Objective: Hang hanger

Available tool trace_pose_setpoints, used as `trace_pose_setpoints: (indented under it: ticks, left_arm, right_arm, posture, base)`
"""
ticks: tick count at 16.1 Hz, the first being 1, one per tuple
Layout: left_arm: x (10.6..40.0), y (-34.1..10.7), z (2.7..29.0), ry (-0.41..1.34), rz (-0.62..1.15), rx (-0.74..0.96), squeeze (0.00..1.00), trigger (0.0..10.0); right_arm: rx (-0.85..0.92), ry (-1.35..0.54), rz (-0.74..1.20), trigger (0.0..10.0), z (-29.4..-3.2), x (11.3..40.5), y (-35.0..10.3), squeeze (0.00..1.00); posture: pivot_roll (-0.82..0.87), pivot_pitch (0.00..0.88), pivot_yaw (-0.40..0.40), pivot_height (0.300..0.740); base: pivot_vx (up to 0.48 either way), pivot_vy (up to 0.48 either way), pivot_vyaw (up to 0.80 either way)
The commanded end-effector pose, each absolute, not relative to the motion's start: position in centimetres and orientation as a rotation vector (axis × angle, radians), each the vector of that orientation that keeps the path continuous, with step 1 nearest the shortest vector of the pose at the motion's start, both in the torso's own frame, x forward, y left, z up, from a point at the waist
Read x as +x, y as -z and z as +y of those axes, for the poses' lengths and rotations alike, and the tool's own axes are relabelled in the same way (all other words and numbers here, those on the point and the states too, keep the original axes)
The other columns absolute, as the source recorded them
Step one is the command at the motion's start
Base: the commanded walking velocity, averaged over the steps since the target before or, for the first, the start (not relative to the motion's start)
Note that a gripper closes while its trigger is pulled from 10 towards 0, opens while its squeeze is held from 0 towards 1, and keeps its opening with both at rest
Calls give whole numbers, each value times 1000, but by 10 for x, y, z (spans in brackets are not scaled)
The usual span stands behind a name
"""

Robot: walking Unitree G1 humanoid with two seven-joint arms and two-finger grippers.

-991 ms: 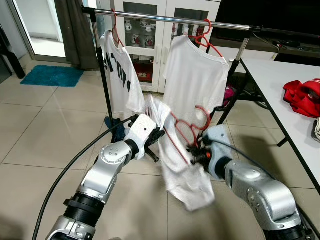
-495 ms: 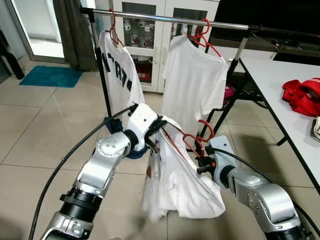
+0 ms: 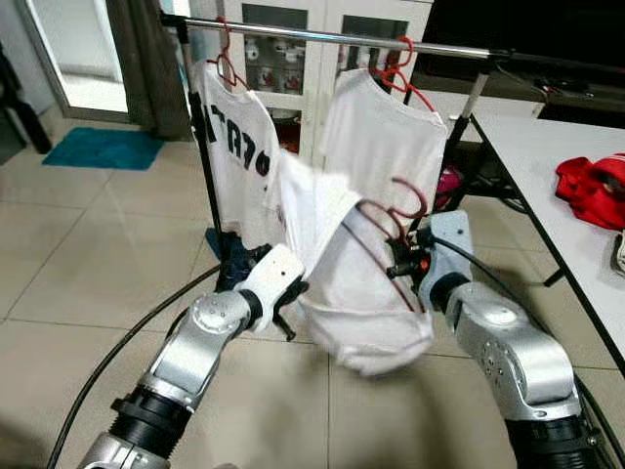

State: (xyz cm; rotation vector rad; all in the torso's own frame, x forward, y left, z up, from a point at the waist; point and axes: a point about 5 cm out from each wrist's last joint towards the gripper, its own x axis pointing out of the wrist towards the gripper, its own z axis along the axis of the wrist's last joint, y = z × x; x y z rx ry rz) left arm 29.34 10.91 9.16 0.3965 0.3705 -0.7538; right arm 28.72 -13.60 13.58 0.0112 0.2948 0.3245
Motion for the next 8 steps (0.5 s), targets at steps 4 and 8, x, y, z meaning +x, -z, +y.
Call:
trace_pose_setpoints:
  ticks: [4, 8]
  left_arm:
    - [292, -92, 103, 760, 375, 390, 0, 0]
    - [303, -103, 111, 658, 306, 389, 0, 10000]
  right_arm:
    - [-12, -408, 215, 10000, -124, 285, -146, 0]
    - [-57, -466, 279, 10000, -121, 280, -135, 0]
  posture:
    - [-189, 0, -62, 740]
    - [-184, 0, -63, 740]
  base:
    - [0, 0, 0]
    - [0, 0, 0]
